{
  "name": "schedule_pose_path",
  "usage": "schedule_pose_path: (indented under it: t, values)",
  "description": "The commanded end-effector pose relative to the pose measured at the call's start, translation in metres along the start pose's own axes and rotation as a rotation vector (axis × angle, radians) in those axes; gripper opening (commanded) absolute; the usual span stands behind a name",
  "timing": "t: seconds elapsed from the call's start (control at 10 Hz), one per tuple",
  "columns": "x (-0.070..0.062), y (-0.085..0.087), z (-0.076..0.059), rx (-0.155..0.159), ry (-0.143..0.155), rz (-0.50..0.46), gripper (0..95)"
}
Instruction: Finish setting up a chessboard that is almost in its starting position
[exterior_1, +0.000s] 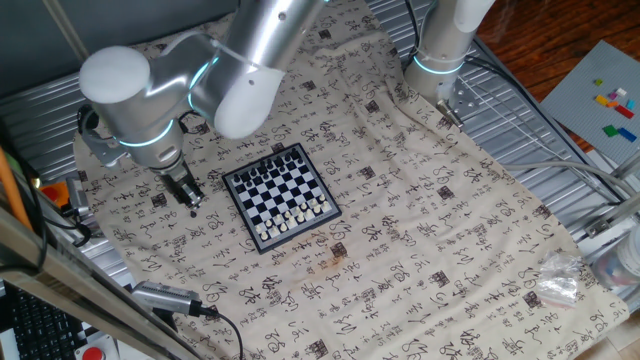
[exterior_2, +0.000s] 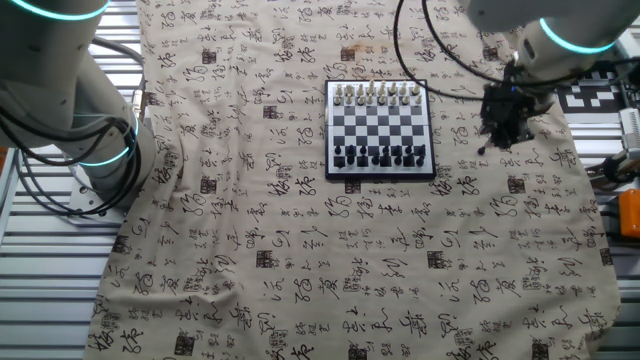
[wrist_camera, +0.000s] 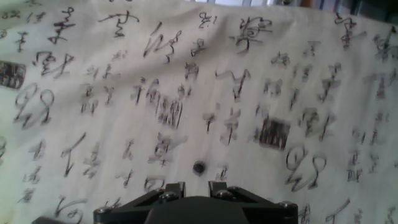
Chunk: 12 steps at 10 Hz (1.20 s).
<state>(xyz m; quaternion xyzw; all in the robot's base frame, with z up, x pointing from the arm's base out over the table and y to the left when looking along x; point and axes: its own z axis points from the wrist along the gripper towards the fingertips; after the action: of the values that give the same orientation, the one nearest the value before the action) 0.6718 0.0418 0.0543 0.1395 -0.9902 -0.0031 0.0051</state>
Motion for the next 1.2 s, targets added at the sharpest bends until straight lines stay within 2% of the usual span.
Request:
schedule_pose_path:
  t: [0.1,0.7,1.2]
  values:
    - [-0.002,-0.001,0.008,-0.003,0.0,-0.01,19.0]
    - [-0.003,-0.002,0.023,-0.001,-0.01,-0.021,19.0]
    - [-0.005,0.001,0.029,0.0,-0.017,-0.019,19.0]
